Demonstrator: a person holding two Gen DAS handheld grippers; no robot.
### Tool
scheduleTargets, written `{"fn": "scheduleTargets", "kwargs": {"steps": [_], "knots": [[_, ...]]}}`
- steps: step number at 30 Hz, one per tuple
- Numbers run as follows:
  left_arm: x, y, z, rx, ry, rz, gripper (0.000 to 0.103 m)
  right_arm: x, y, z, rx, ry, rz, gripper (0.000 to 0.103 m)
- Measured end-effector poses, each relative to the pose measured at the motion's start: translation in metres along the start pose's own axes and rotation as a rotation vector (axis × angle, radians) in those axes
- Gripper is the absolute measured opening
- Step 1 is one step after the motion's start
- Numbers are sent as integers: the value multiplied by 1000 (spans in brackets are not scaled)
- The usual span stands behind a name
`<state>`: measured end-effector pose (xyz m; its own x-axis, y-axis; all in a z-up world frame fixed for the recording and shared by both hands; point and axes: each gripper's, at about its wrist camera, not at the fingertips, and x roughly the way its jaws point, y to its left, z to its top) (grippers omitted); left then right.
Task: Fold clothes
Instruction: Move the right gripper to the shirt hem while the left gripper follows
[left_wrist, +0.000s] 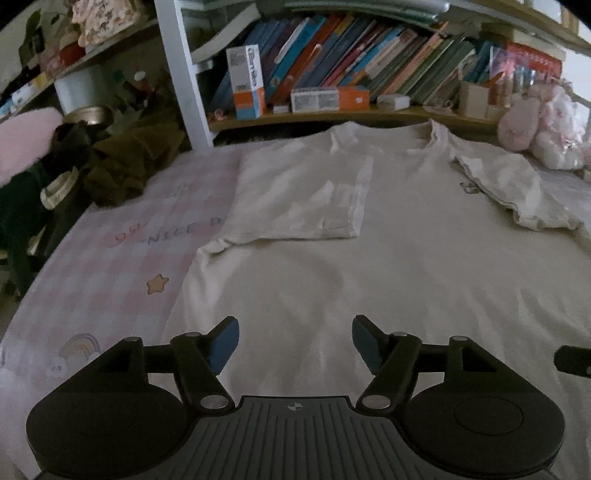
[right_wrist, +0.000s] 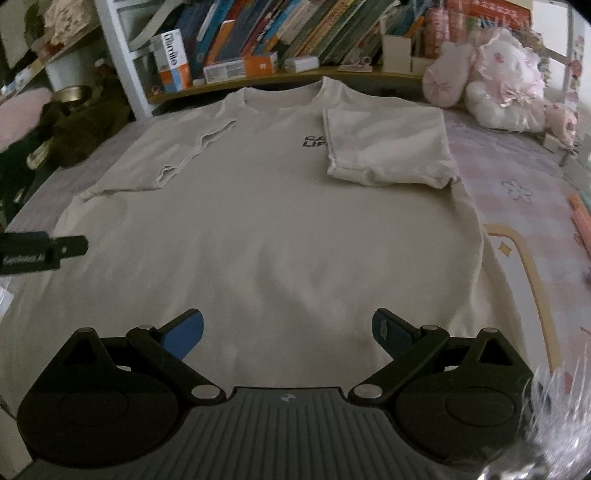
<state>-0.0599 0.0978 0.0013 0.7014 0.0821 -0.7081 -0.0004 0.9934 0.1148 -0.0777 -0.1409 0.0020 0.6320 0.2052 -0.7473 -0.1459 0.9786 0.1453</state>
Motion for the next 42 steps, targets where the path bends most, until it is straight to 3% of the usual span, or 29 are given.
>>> {"fn": "scheduleTargets", "kwargs": {"steps": [7, 15, 23, 32, 39, 42], "knots": [[-30, 2, -19, -6, -43, -36, 73, -25, 19, -12, 11, -56, -56, 99], [-67, 11, -68, 46, -51, -101, 77, -59, 49, -47, 28, -99, -127, 99], [-99, 53, -116, -43, -25, -90, 80, -93, 87, -97, -21, -113, -160, 99], [-108, 69, -126, -82, -56, -153, 80, -115, 80, -114, 39, -153, -238, 97], [-114, 68, -130, -65, -105, -175, 82, -120, 75, -121, 61, -126, -250, 82], [-115, 68, -132, -61, -117, -186, 86, -121, 72, -123, 57, -127, -257, 81]]}}
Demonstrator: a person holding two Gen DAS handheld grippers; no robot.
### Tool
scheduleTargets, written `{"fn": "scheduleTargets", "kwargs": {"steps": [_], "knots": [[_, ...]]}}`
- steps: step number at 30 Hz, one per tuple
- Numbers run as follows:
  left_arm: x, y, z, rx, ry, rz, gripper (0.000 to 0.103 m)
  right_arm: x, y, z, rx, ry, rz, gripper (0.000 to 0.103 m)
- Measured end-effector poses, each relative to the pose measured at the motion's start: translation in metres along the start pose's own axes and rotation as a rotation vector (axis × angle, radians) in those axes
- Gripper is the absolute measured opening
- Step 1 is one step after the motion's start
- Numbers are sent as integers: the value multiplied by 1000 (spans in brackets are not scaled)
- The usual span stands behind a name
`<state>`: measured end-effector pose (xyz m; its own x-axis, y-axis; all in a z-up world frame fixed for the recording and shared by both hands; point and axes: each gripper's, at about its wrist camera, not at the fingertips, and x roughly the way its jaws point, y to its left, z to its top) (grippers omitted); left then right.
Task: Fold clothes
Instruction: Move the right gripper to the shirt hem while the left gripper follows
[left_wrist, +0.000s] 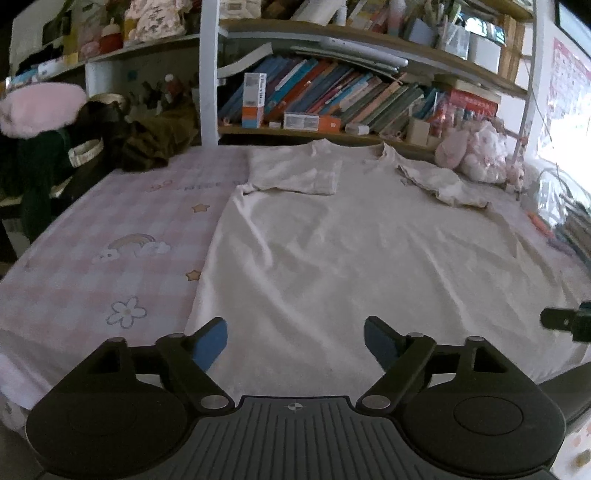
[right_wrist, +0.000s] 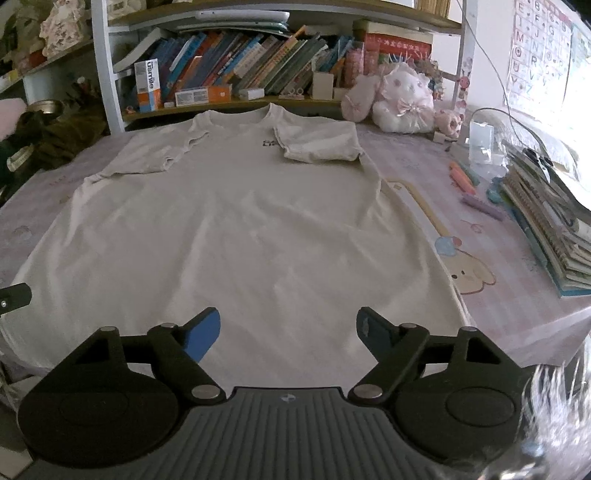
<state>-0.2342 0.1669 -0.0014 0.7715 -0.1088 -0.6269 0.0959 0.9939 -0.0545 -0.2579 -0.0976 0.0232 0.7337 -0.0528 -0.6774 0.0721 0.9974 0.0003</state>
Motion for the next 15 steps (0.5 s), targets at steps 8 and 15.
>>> {"fn": "scheduleTargets", "kwargs": {"steps": [8, 15], "knots": [[8, 5, -7, -28, 70, 28, 88, 7, -21, -5, 19, 31, -28, 66], [1, 38, -11, -175, 90, 128, 88, 15, -41, -3, 45, 57, -30, 36]]}}
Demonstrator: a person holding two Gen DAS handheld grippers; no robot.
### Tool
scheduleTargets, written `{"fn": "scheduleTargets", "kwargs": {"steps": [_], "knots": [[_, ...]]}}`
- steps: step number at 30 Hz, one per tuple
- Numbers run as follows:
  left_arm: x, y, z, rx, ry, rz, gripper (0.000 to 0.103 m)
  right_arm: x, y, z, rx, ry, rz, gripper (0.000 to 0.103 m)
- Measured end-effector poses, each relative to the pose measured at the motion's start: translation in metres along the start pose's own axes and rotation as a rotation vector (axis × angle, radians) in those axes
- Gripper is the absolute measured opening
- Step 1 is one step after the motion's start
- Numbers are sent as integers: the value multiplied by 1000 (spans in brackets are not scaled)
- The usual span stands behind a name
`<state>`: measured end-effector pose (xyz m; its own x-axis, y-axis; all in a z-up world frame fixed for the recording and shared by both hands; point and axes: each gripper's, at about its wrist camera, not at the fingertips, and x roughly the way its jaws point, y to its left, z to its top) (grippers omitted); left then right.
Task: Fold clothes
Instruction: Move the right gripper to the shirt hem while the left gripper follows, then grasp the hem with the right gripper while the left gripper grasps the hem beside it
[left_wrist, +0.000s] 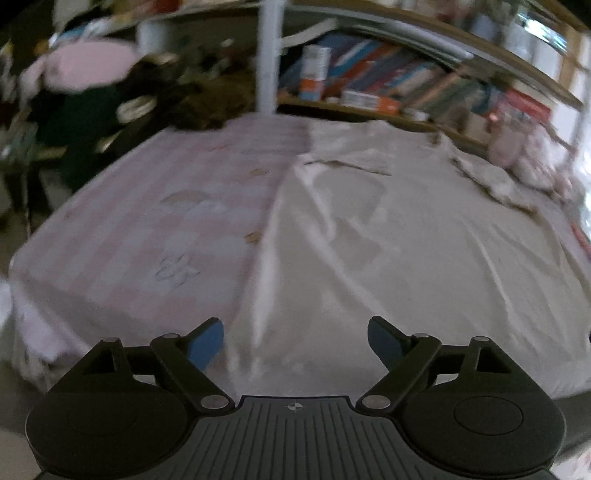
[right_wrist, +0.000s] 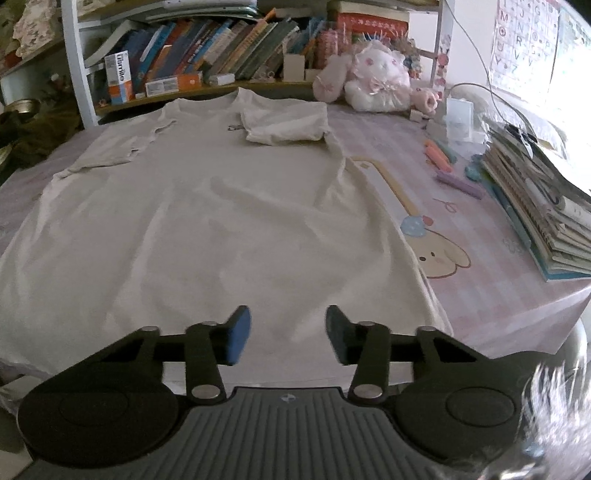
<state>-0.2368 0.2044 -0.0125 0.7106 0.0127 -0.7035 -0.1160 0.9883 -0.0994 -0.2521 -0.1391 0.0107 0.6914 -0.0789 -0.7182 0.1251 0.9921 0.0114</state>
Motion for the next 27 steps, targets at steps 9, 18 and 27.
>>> {"fn": "scheduleTargets", "kwargs": {"steps": [9, 18, 27], "knots": [[0, 40, -2, -111, 46, 20, 88, 4, -36, 5, 83, 32, 18, 36], [6, 52, -4, -184, 72, -11, 87, 4, -73, 5, 184, 69, -12, 36], [10, 50, 0, -194, 59, -18, 85, 8, -90, 4, 186, 112, -45, 36]]}}
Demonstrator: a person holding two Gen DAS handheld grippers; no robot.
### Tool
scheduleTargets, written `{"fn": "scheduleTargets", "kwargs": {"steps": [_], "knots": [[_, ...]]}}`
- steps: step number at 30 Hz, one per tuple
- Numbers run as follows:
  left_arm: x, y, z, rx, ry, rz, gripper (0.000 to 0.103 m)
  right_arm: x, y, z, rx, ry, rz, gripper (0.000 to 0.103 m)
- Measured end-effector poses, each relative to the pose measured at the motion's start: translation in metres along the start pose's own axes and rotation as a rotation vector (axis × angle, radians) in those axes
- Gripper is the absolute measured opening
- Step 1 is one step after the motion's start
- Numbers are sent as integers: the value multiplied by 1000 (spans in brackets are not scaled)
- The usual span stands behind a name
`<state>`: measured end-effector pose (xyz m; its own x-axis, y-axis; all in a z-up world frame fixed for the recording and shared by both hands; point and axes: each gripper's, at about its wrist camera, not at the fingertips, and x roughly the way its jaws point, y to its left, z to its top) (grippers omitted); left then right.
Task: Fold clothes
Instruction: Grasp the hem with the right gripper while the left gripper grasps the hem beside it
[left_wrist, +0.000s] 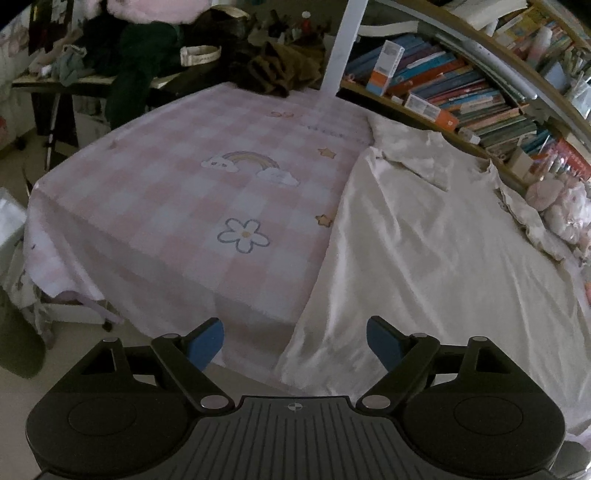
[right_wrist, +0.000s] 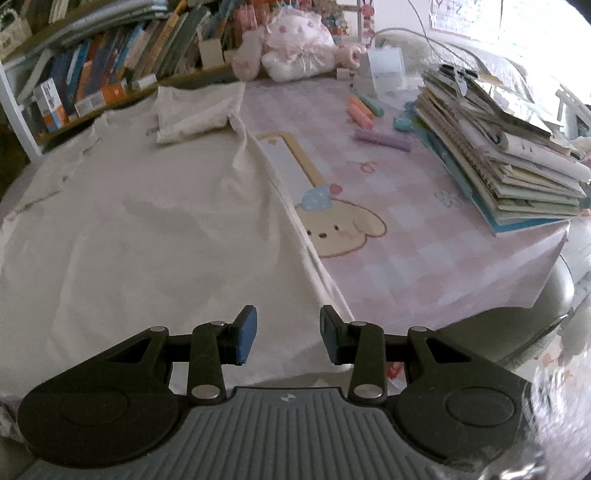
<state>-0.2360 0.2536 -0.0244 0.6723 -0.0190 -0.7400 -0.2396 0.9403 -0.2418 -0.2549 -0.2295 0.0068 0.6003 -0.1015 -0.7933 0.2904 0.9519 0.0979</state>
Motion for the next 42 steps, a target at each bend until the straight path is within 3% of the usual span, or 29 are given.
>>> {"fn": "scheduleTargets", "kwargs": {"steps": [6, 11, 20, 26, 31, 33, 35, 42], "knots": [[0, -4, 2, 15, -2, -13, 85, 7, -21, 5, 60, 78, 17, 36], [-1, -2, 5, 28, 24, -61, 85, 10, -44, 17, 127, 193, 120, 37], [8, 12, 4, -49, 89, -113, 85, 29, -70, 30, 253, 311, 175, 40], [7, 18, 3, -35, 80, -122, 85, 39, -69, 36, 167, 326, 191, 49], [10, 0, 2, 227, 70, -106, 80, 38, -48, 31, -171, 328, 188, 50], [17, -4, 1, 273, 91, -105, 73, 42, -44, 30, -242, 329, 174, 49], [26, -4, 2, 280, 119, -114, 68, 48, -47, 31, -233, 347, 177, 49], [45, 0, -3, 271, 188, -162, 67, 61, -63, 29, -178, 384, 220, 49]]}}
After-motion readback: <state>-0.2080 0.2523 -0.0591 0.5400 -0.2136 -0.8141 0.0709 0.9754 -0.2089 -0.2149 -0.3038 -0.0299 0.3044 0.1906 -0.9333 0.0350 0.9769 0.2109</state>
